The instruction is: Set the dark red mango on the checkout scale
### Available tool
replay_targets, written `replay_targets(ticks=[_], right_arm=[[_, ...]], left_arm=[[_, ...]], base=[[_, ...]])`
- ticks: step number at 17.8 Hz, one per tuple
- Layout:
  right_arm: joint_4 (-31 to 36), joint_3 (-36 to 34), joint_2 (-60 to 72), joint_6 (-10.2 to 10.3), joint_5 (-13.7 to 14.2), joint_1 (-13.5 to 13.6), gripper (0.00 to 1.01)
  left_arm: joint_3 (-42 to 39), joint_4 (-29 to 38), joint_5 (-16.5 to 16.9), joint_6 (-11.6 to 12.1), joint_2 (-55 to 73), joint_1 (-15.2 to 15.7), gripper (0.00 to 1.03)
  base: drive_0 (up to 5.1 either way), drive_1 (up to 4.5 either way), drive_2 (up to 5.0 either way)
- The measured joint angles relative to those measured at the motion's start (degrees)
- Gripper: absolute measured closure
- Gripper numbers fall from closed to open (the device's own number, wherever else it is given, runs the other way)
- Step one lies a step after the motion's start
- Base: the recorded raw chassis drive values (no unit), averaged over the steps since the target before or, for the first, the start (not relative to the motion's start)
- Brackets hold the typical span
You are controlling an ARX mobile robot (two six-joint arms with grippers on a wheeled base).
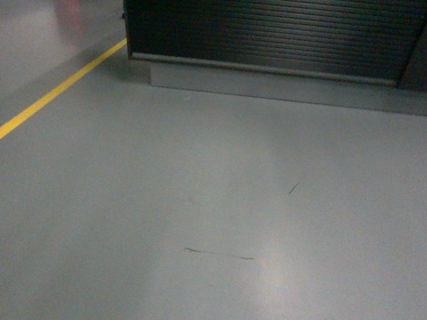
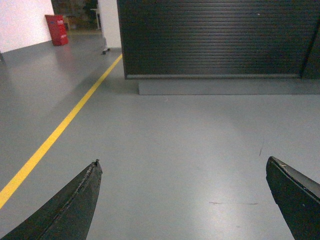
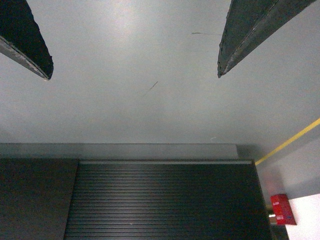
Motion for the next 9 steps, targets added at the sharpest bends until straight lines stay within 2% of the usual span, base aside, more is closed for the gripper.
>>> replay_targets(ticks=[9], right_arm=[[-0.17, 0.0, 0.0, 0.0, 0.0, 0.0, 0.03]], left_arm=[[0.0, -0.04, 0.07, 0.0, 0.0, 0.0, 0.05]], base=[[0.0, 4.05, -4.1]])
